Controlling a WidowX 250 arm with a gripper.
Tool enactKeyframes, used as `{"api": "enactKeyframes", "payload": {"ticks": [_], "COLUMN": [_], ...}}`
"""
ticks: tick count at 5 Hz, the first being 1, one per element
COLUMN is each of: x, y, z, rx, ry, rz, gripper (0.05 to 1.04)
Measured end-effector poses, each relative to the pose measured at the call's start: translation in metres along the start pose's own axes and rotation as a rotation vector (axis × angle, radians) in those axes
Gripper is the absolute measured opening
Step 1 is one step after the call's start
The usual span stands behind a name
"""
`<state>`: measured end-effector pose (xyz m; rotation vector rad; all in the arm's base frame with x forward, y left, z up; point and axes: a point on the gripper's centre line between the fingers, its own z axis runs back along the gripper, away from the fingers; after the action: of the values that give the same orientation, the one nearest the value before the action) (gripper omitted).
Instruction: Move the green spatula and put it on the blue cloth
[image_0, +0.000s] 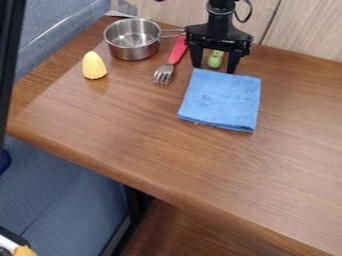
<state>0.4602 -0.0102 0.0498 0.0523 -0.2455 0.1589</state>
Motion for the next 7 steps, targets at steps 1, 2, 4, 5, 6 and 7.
{"api": "enactKeyframes", "payload": {"ticks": [1,2,4,5,6,7], "x": [0.006,0.007,0.006,0.007,0.017,0.014], "y": [-0.001,-0.001,-0.004,-0.009,-0.009,-0.009], "z": [-0.004,-0.003,-0.002,0.002,0.04,0.065], "rx": [0.006,0.037,0.021,-0.011,-0.031,-0.082], "ry": [-0.005,-0.018,-0.013,-0.016,-0.085,-0.112], "rz": [0.003,-0.006,-0.019,-0.054,-0.076,-0.089], "gripper": [0.673,0.436,0.43,0.43,0.43,0.43]}}
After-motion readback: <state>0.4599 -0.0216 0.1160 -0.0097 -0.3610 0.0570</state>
